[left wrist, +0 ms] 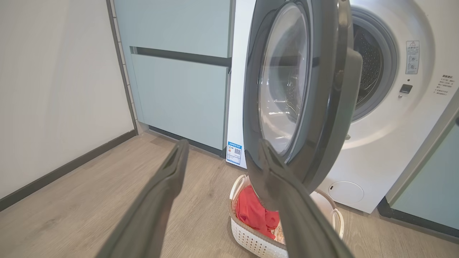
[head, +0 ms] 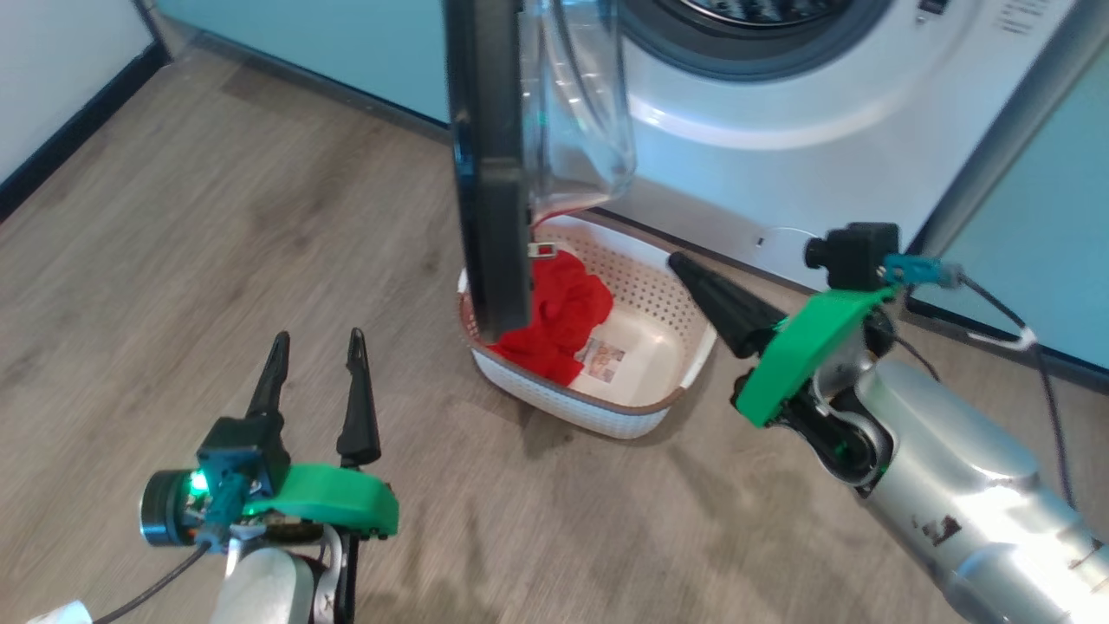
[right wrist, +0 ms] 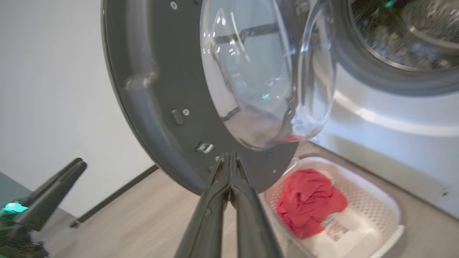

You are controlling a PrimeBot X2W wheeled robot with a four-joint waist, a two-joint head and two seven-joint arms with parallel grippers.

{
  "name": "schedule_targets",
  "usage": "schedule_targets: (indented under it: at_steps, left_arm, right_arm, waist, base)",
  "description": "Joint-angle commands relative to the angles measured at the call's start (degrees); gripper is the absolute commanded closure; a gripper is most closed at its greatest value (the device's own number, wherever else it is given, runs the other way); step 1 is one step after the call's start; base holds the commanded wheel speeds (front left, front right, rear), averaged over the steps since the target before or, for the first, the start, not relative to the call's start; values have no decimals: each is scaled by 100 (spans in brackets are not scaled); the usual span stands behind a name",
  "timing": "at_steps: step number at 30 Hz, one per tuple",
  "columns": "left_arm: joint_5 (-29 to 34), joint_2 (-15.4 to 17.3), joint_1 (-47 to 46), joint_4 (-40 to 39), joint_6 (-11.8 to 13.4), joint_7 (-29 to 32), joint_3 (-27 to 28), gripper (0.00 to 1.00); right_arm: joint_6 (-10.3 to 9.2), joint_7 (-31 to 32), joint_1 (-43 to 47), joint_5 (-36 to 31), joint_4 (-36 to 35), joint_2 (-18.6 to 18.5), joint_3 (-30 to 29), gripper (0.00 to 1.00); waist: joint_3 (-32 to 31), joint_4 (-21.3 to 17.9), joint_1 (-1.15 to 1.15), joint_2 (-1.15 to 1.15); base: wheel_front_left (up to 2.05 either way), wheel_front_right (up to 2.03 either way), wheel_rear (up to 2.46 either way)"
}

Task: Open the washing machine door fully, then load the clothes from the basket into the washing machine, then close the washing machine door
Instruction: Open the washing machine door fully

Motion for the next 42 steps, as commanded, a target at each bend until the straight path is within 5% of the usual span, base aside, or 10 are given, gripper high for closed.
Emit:
schedule_targets:
  at_steps: [1,6,13,25,26,27,42]
  left_arm:
    - [58,49,-191,-172,-22,-55,237,0]
    - [89,49,-206,-175,-22,-55,394,0]
    - [66,49,-185,-176,-44,-55,468,0]
    - [154,49,-169,-71,-30,-55,415,0]
    - [196,49,-170,-52,-27,-55,392,0]
    - [244,49,-170,-38,-21,-55,355,0]
    - [227,49,-91,-45,125,-55,250,0]
  right_arm:
    - [5,-542,-43,-558,-40,-70,50,100]
    - [5,-1333,81,-2195,368,61,-423,100]
    - [5,-1356,1579,-4603,-861,1105,-3201,100]
    - [5,-1357,2538,-5628,-1165,1436,-3879,100]
    - [5,-1357,2546,-5677,-1178,1440,-3894,73]
    - [5,-1357,2549,-5694,-1214,1443,-3916,0]
    - [5,-1357,2560,-5428,-1297,1449,-3866,0]
  waist:
    - [-19,-178,1,0]
    - [-16,-443,1,0]
    - [-26,-652,1,0]
    - [-48,-786,1,0]
    - [-45,-789,1,0]
    - [-43,-793,1,0]
    - [-94,-798,1,0]
  base:
    - [0,0,0]
    - [0,0,0]
    - [0,0,0]
    - [0,0,0]
    - [0,0,0]
    - [0,0,0]
    - [0,0,0]
